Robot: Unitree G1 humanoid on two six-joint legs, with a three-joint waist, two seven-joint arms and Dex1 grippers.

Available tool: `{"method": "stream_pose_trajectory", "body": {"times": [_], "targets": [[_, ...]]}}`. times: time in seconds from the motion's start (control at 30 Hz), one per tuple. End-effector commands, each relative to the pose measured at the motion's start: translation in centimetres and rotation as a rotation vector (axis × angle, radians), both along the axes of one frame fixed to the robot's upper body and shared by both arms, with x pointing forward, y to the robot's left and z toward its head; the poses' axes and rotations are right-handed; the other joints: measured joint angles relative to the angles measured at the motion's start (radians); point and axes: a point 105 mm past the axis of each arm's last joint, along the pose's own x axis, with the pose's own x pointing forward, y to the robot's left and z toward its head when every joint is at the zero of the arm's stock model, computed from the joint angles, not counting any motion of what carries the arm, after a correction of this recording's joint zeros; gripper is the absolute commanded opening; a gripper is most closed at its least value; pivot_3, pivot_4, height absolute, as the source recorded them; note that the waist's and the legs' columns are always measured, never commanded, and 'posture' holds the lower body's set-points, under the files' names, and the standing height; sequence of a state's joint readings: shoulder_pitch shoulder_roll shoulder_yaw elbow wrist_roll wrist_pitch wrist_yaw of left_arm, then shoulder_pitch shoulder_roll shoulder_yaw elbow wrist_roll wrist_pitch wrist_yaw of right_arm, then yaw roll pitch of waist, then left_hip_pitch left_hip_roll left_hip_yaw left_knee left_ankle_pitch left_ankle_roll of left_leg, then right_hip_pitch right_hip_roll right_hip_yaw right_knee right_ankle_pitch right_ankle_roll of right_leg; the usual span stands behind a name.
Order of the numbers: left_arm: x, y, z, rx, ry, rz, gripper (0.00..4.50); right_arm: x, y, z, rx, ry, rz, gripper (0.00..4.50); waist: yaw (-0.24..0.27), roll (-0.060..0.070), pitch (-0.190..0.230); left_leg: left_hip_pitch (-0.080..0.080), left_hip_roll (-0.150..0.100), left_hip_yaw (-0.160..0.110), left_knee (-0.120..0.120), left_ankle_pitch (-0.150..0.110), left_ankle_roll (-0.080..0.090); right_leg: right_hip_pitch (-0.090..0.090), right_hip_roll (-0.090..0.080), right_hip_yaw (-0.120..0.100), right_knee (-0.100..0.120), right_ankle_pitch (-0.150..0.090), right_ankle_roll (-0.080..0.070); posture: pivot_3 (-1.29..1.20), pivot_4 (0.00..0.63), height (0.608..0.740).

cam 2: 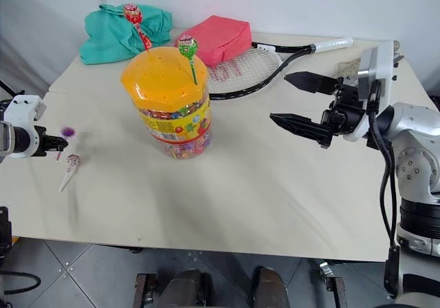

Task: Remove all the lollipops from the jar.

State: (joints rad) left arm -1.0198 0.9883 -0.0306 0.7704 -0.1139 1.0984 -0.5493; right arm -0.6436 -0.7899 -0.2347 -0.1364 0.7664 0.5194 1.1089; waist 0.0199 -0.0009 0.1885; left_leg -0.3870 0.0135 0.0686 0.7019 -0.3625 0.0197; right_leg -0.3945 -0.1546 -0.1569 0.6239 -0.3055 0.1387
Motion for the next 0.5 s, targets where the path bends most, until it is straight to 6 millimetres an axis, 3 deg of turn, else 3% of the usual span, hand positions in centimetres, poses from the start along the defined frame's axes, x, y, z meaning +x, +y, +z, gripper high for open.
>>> {"method": "stream_pose_trajectory", "body": {"times": [0.03,0.2,0.3,0.47,0.5], "targets": [[0.5,0.1,1.2,-0.033,-0.05,0.019,2.0,-0.4,0.2,0.8,-0.005,-0.043,0.013,4.5,0.0,0.0,0.0,0.0,0.0,0.0,0.0,0.0,0.0,0.0,0.0,0.0,0.0,0.0,0.0,0.0,0.15,0.74],[0.6,-1.2,3.6,-0.021,-0.074,-0.067,3.59,-0.5,0.0,0.9,-0.011,-0.046,0.006,4.5,-0.003,0.0,0.0,0.0,0.0,0.0,0.0,0.0,0.0,0.0,0.0,0.0,0.0,0.0,0.0,0.0,0.15,0.74],[0.5,-3.3,6.8,-0.013,-0.138,-0.193,4.48,-0.5,-0.2,0.9,-0.012,-0.048,-0.002,4.5,-0.009,0.0,0.0,0.0,0.0,0.0,0.0,0.0,0.0,0.0,0.0,0.0,0.001,0.0,0.0,0.0,0.15,0.74],[0.6,-8.4,11.3,0.01,-0.316,-0.513,4.48,-0.6,-0.3,1.0,-0.009,-0.056,-0.013,4.5,-0.007,-0.001,0.0,0.0,0.0,0.0,0.0,0.0,0.0,0.0,0.0,0.0,0.001,0.0,0.0,0.0,0.15,0.74],[0.8,-10.0,12.8,0.037,-0.431,-0.63,4.48,-0.6,-0.3,1.0,-0.009,-0.058,-0.017,4.5,-0.007,-0.001,0.0,0.0,0.0,0.0,0.0,0.0,0.0,0.0,0.0,0.0,0.001,0.0,0.0,0.0,0.15,0.74]]}}
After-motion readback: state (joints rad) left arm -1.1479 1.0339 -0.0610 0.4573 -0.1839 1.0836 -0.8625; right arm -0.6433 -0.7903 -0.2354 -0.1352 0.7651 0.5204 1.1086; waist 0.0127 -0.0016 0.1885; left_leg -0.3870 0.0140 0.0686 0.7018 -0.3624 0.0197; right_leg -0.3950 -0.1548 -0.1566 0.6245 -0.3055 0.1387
